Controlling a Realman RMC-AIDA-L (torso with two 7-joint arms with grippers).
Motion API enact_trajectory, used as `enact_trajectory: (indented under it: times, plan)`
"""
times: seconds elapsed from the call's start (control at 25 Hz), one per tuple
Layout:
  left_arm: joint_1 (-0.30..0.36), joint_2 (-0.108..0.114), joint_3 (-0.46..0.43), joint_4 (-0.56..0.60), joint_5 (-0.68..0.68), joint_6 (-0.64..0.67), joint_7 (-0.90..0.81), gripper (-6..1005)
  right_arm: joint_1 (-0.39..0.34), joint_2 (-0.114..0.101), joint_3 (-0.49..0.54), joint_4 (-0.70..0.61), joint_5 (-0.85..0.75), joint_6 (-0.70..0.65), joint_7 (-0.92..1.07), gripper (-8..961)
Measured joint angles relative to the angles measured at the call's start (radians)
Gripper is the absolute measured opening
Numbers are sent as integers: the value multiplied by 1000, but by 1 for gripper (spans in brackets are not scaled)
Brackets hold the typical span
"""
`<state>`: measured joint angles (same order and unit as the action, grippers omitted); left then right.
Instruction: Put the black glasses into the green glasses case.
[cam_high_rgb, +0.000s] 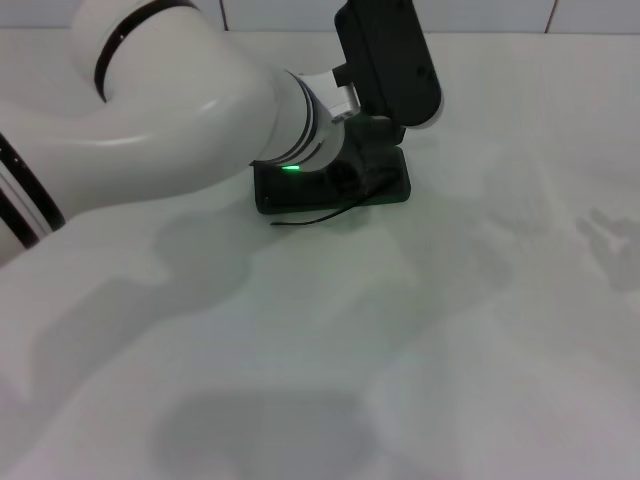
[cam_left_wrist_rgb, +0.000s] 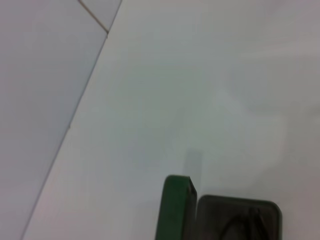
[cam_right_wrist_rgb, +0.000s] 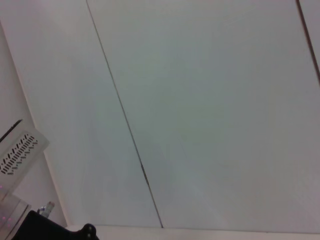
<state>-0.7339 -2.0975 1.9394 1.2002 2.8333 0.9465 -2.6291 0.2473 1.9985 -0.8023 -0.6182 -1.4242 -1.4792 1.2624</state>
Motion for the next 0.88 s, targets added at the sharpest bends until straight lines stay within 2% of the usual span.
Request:
enact_trajectory:
  times: [0.24,0.52,0.76,0.88]
  plan:
    - [-2,2,3,2,1,-13,11,94,0,-1,10,9,0,0,0,189]
    - [-15,3,-9,-24,2,45,4,95,6,-1,12,11,0,7,-1,190]
    - [-21,1,-32,-19,2,73,-8,231,13,-1,12,11,-6,10,-2,190]
    - [-24,1,-33,-24,2,76,-8,256,13,-1,12,11,-6,10,-2,190]
